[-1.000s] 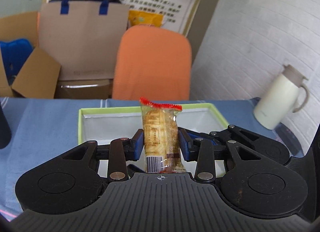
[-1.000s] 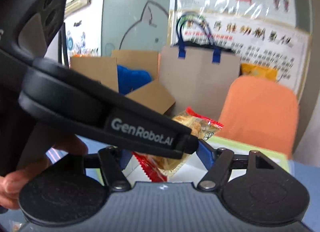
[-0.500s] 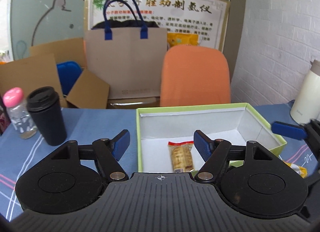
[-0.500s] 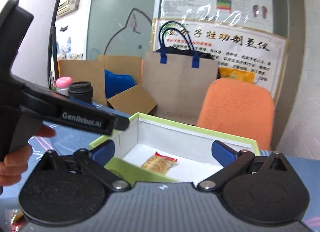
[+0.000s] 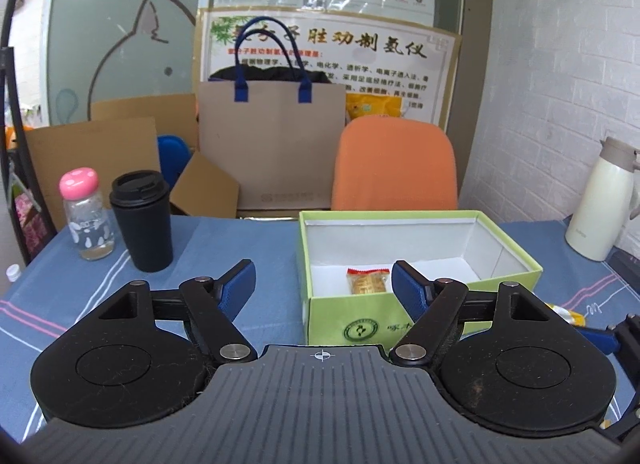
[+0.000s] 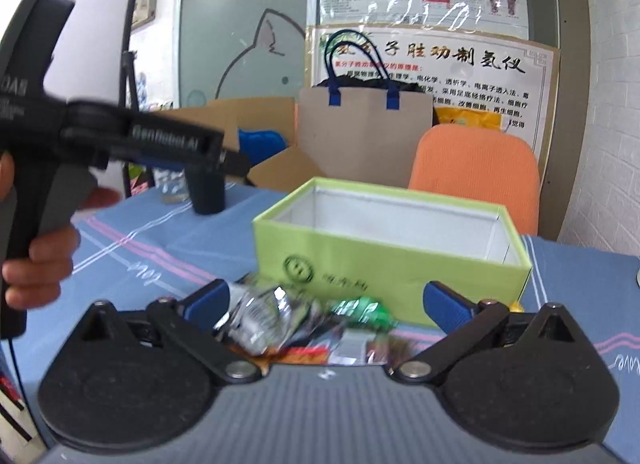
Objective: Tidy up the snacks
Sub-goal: 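Lower the left gripper onto the Danco Galette bag and grasp it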
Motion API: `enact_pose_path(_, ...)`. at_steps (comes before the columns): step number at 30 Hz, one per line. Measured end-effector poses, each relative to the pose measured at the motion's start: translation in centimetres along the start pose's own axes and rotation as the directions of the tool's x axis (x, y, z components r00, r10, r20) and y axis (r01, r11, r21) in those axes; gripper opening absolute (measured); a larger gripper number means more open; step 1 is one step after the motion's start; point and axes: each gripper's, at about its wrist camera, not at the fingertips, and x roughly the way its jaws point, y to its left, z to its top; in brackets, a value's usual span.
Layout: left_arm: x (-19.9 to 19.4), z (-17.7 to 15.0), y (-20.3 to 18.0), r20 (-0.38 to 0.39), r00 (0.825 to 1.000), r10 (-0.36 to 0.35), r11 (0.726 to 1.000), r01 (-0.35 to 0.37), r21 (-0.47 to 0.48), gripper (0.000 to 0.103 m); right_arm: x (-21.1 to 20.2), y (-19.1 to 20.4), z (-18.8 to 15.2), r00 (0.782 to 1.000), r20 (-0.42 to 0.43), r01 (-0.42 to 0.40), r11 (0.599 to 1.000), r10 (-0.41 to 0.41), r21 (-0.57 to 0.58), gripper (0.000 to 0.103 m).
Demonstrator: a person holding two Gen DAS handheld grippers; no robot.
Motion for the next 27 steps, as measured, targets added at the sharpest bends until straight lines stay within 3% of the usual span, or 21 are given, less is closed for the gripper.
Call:
enact_pose_path(7,-1.3,-1.4,1.2,-0.013,1.0,0.001,1.0,-0.001,-0.009,0.063,-0.9,2.9,-1.5,0.998,-0.03,-0.046,0.999,0.046,-0.001,0.103)
enact_pose_path(12,-1.2,-4.4,4.7,-0.113,0.993,-0.027,0.999,0.022,-0.04,0.064,-1.6,5.6,-4.2,0.983,-0.09,-0.151,0.986,0.157,0.067,0.103)
enact_pose_path(19,-1.7,-9.0,10.0,-0.238,0.968,-0.079,0.989,0.046,-0.142,0.059,-0.5,9.2,-6.3,0.967,-0.169,-0.185,0.982,0.189,0.038,0.103)
enact_pose_path(21,-1.9,-9.7,10.3,-0.257,0.958,-0.127,0.983,0.088,-0.159,0.058,-0.3,9.5,-6.6,0.959,-0.186,-0.204,0.976,0.214,0.069,0.103)
enact_pose_path(24,-1.6,-10.4,9.7,-0.3,0.928,-0.221,0.971,0.181,-0.155,0.058,-0.3,9.5,-7.5,0.946,-0.215,-0.219,0.968,0.241,0.123,0.103)
enact_pose_path(27,-0.8,-10.7,8.3,-0.338,0.912,-0.233,0.972,0.209,-0.104,0.055,0.7,9.5,-7.7,0.941,-0.236,-0.215,0.966,0.244,0.14,0.103)
